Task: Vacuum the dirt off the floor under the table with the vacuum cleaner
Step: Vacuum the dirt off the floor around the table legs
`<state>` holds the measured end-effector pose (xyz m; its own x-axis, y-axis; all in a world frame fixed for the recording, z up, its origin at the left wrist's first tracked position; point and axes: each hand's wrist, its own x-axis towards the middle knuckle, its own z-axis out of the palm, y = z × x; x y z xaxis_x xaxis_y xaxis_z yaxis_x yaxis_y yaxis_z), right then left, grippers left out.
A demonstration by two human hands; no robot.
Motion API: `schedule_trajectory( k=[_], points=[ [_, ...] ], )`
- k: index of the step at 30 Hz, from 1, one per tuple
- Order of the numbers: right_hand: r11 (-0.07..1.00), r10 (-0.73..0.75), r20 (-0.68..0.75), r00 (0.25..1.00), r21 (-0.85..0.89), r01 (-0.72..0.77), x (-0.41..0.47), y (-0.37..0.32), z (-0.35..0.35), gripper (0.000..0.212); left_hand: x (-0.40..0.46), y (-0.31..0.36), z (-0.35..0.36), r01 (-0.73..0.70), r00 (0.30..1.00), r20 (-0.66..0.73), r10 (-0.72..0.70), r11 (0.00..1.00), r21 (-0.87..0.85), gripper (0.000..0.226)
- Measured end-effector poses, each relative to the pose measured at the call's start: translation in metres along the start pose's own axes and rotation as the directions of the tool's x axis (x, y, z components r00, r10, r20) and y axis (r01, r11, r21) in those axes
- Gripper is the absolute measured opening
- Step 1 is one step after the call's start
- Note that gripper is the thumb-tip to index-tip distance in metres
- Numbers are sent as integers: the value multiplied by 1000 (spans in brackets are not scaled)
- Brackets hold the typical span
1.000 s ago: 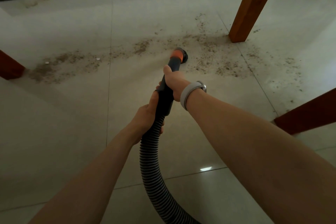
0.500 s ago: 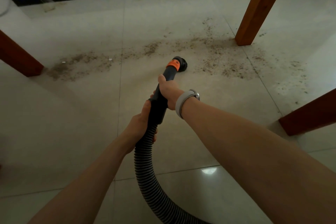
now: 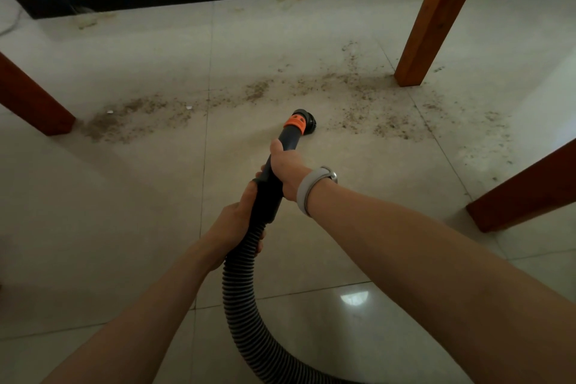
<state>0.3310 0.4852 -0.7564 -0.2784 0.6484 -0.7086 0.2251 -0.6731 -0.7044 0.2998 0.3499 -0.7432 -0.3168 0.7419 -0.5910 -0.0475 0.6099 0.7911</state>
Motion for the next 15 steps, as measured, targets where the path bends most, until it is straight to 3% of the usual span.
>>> schedule_trajectory(
  k=[8,15],
  points=[
    [998,17,17,1000,68,-18,-6,1,-18,45,-1,2,6,-4,1000,22,3,1000,23,72],
    [1000,-7,-11,1000,21,8,-10,-3,-24,48,-2,5,15,-11,999,30,10,1000,25,71]
  ],
)
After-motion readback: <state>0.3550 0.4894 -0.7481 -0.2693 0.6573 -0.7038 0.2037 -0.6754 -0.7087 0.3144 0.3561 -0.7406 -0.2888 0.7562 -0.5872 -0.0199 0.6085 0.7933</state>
